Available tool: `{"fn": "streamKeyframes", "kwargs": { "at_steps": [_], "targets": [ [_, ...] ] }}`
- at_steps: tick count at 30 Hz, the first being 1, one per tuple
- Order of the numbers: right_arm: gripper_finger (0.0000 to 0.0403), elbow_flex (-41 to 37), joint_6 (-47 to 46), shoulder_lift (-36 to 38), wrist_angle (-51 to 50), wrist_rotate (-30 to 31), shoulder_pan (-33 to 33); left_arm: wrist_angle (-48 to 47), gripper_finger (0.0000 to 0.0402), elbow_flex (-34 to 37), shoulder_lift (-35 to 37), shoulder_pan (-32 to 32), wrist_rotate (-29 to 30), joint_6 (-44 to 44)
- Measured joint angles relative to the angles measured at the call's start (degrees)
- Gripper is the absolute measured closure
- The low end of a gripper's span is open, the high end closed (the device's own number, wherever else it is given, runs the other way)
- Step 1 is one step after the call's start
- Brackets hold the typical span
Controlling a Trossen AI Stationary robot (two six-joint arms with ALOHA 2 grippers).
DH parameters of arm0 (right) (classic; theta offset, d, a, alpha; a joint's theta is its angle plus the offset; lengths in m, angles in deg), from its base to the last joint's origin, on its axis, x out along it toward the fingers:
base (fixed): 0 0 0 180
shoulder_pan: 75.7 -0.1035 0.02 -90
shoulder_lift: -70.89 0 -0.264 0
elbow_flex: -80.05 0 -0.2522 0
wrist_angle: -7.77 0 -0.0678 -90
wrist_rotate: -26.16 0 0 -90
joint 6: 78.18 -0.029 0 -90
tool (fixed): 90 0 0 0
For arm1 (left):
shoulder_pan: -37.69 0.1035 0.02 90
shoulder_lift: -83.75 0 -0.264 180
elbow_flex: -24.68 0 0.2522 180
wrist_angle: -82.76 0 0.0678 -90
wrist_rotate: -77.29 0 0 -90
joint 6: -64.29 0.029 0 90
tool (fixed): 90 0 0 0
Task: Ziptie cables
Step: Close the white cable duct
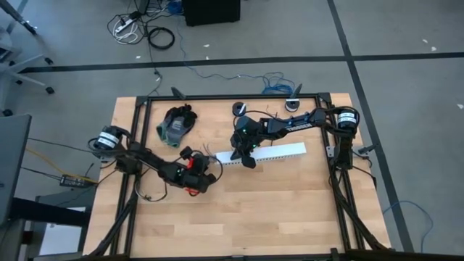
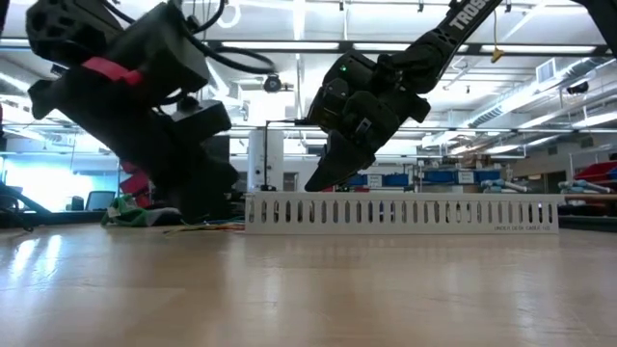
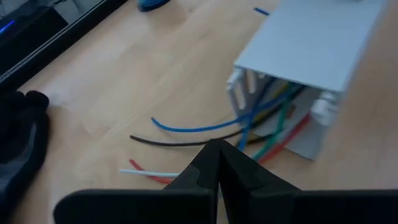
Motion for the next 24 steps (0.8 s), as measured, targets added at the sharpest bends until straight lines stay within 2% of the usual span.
{"fn": "streamKeyframes", "kwargs": {
  "at_steps": [13,18,21,24],
  "targets": [
    [0.0403,0.0,0.4,0.0,0.2,0.1,-0.4,5.1,0.0401,0.0,-0.1,4.3,-2.3,8.4],
    [0.0403,0.0,0.4,0.0,0.1,0.0,-0.4,8.9,0.0399,0.1,-0.1,5.7,-6.8,13.9],
    [0.0403,0.0,0.6,0.0,-0.2,-0.5,-0.4,8.0,0.0386,0.1,-0.1,6.1,-10.5,16.8],
    [0.0403,0.0,0.9,0.0,-0.2,-0.6,-0.4,5.9,0.0362,0.1,-0.1,6.0,-11.7,17.8]
  ]
}}
